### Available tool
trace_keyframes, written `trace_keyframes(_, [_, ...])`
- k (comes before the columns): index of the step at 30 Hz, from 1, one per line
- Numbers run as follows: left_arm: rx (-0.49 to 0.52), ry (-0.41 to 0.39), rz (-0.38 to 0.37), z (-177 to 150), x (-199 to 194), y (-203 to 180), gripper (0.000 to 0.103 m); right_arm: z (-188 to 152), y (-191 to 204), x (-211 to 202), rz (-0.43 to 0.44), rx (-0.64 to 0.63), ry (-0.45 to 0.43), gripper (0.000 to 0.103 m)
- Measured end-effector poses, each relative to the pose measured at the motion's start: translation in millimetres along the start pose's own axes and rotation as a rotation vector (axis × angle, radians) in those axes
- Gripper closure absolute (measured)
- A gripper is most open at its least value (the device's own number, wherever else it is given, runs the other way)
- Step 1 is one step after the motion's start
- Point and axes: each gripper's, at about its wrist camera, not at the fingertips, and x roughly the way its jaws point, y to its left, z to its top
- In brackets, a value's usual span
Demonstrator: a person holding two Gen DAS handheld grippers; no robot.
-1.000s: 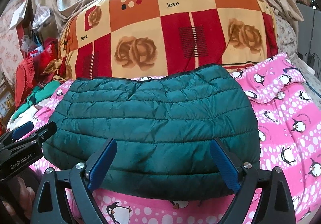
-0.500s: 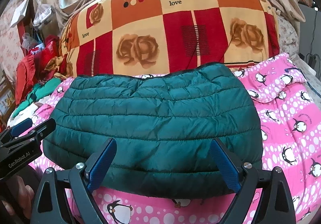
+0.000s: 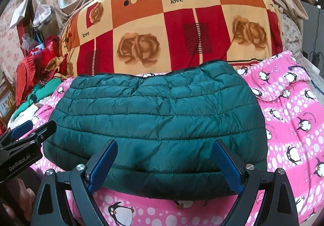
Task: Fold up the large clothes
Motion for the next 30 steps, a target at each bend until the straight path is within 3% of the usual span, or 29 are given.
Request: trace_keyframes(30, [0.007, 0.023, -0.013, -2.7, 11.1, -3.7, 0.016, 0.7, -2.1, 10.6, -0.007, 0.004, 0.027, 0.010])
